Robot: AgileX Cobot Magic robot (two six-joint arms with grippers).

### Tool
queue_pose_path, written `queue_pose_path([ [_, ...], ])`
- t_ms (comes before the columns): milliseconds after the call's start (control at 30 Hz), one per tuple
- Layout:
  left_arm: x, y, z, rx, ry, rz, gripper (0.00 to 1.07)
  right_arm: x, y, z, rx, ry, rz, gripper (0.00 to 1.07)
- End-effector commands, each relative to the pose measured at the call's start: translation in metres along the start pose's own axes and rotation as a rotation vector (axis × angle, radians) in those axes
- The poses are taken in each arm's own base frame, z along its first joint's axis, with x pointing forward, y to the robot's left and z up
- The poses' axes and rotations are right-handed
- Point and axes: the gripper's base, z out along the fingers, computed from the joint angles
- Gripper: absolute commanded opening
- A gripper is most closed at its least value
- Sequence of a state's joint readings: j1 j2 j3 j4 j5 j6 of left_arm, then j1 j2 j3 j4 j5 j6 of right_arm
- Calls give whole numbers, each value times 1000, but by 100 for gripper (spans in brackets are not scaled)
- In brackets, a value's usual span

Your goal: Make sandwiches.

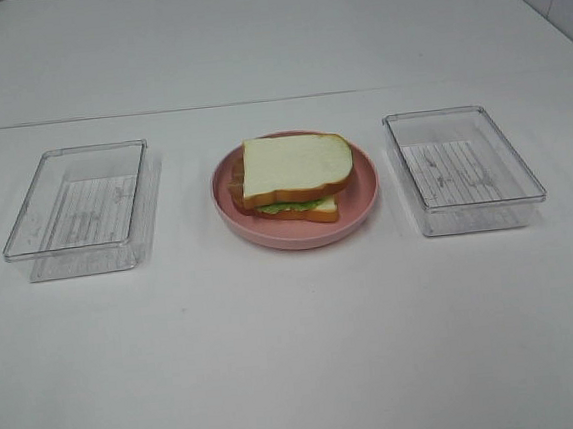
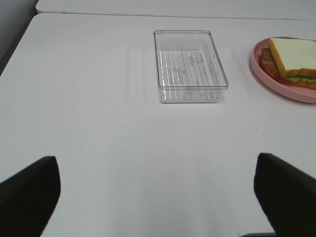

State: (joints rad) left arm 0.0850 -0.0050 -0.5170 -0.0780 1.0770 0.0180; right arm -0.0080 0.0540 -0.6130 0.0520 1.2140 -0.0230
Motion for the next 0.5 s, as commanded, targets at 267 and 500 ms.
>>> queue_pose_path([
  [267,1,-1,-2,6,-26,-4,100,16,-4,-2,53,-40,-51,83],
  [500,1,-1,-2,6,-26,-4,100,24,-2,20,16,-21,-35,83],
])
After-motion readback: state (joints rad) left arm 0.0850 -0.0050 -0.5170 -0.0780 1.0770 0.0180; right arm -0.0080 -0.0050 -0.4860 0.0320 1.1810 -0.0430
